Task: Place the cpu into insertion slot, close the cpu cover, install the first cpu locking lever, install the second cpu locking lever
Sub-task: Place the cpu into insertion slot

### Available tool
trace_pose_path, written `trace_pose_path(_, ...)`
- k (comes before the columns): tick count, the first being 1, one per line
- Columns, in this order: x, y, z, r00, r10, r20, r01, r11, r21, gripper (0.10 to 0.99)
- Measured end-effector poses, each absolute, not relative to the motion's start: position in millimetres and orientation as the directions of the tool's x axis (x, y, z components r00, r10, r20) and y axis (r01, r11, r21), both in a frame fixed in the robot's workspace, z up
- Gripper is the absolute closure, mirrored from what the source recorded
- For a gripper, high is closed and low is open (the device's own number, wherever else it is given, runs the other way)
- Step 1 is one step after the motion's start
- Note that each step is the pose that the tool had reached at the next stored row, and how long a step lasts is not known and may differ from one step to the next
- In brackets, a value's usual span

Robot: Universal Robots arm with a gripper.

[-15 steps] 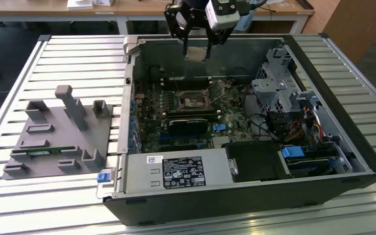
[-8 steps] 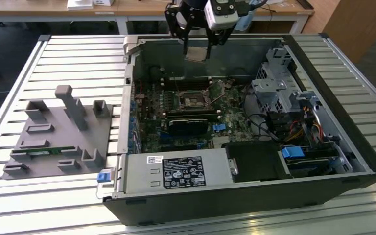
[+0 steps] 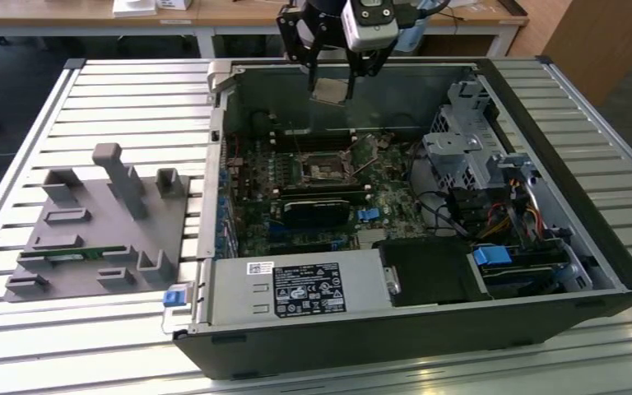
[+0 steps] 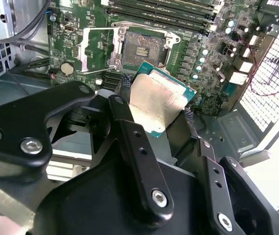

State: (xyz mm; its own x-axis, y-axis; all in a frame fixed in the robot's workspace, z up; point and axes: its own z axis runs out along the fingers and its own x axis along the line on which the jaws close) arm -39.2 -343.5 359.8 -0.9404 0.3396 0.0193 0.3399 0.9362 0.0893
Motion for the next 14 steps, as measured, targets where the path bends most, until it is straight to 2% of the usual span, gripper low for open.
trace_pose_path(14,-39.3,-343.5,359.3,-0.916,0.400,0.019,0.400,0.912,0.089,0.545)
